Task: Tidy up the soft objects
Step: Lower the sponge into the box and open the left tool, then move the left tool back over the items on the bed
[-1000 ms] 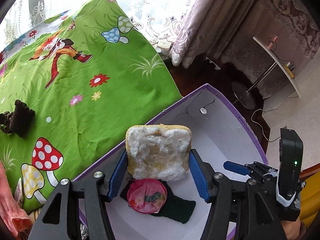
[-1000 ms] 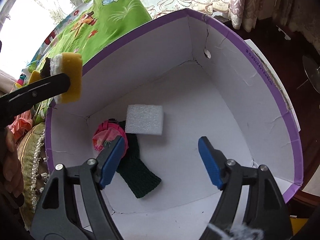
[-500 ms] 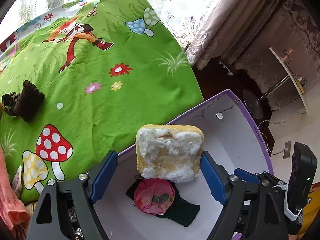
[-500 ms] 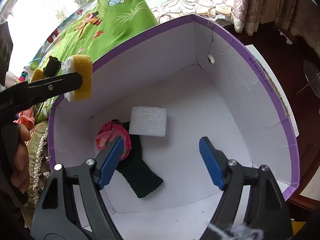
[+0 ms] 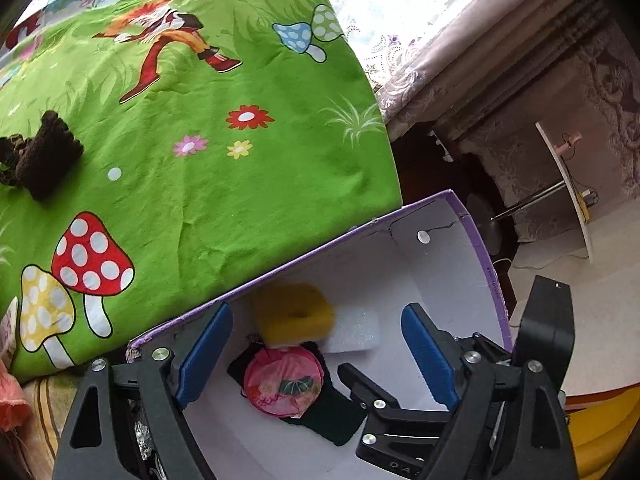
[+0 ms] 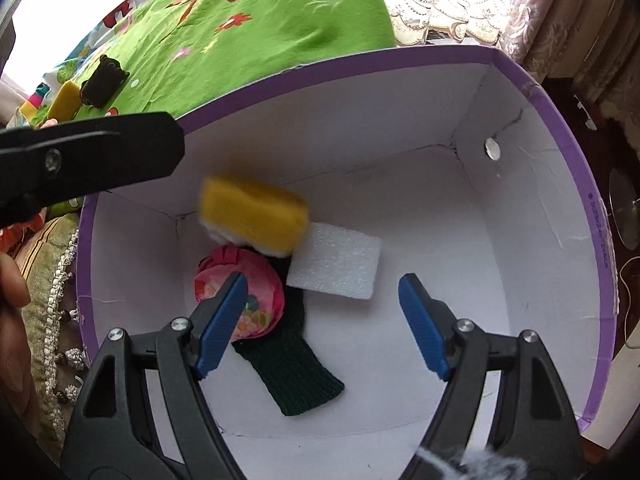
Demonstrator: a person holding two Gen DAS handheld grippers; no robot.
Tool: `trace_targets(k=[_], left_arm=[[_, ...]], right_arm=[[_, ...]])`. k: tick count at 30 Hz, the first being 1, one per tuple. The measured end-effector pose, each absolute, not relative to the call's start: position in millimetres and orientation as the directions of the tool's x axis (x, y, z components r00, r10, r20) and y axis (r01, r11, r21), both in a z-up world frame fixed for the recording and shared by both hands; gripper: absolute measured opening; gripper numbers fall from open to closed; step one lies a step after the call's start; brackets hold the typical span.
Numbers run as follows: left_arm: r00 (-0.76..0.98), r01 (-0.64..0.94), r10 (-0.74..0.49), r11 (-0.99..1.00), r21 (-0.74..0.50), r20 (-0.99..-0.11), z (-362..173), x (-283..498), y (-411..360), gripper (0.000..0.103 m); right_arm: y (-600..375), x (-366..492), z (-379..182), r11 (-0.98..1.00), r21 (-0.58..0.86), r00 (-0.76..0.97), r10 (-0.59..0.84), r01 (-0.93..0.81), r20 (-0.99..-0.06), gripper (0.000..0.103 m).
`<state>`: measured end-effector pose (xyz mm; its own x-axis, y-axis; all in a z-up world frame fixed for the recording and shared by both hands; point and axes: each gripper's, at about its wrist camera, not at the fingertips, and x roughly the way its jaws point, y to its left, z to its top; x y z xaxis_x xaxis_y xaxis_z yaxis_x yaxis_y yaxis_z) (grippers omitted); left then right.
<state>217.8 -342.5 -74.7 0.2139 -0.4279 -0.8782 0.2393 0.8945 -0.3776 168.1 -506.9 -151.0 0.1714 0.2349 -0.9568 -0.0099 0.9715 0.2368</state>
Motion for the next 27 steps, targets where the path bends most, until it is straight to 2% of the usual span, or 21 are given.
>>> trace_targets(k=[9,16,23,27], left_arm=[[0.297,0.239,-0.462,0.883,-0.404,-0.835,-48.6,202.6,-297.4,0.087],[0.436,0.180,-0.407,0.913,-0.365,-0.802,-15.4,203.2,-244.4,0.087],[0.541,0.111,-0.363,0.925,-0.363,-0.759,22.2,218.6,-168.8,0.087],[0.558,0.062,-0.292,0.948,-0.312,-0.777,38.1,238.8,-119.1,0.087]], right_arm=[[-501.0,192.0,-174.9,0.982,0.188,0.107,0.186,0.002,-0.977,0.082],[-512.6,191.5,-194.0,0.994,0.111,0.043,0.110,0.026,-0.993,0.083],[-514.5,184.0,-164.8,0.993,0.119,0.103,0.117,0.011,-0.988,0.084],[-503.3,185.6,-132.9,0.992,0.126,0.167,0.128,-0.022,-0.978,0.085]])
